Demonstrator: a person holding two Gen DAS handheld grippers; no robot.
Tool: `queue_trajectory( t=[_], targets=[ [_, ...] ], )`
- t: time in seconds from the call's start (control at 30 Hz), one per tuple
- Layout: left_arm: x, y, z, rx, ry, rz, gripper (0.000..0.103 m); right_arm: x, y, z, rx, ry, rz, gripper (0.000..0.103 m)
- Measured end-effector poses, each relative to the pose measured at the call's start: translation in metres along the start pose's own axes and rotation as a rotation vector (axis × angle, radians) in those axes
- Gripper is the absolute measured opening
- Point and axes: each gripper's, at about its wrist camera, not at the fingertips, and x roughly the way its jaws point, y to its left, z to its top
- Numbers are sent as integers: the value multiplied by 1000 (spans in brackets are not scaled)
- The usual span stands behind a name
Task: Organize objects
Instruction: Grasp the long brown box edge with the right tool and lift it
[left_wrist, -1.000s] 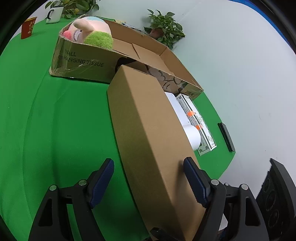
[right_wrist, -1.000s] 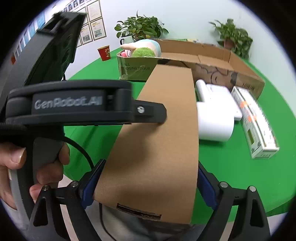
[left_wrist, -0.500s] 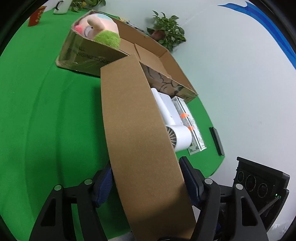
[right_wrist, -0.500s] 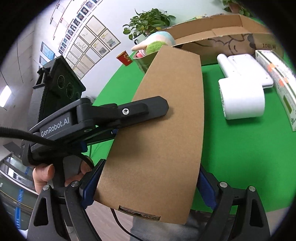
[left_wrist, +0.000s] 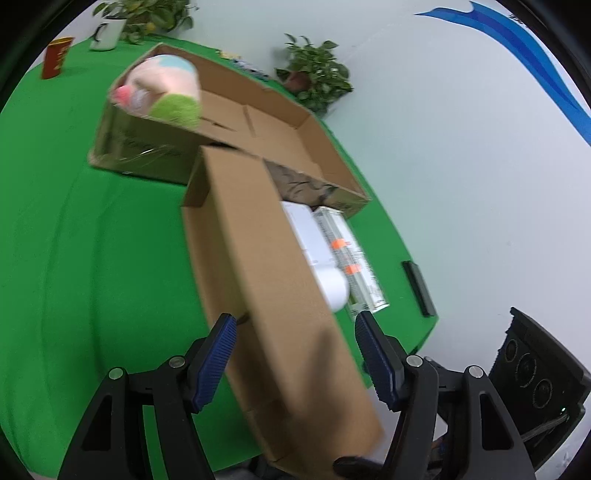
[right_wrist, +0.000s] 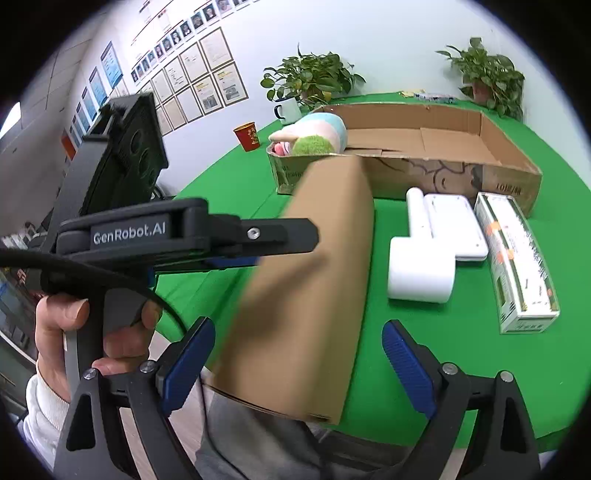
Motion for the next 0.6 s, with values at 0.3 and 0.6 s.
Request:
queue_trajectory(
  t=[0.3,0.6],
  targets=[
    [19,-11,0,21,54,-28,54,9,-13,-1,12,34,-66,93],
    [11,-4,-1,-6,27,-54,40,22,3,1,13,59,-59,67]
  ],
)
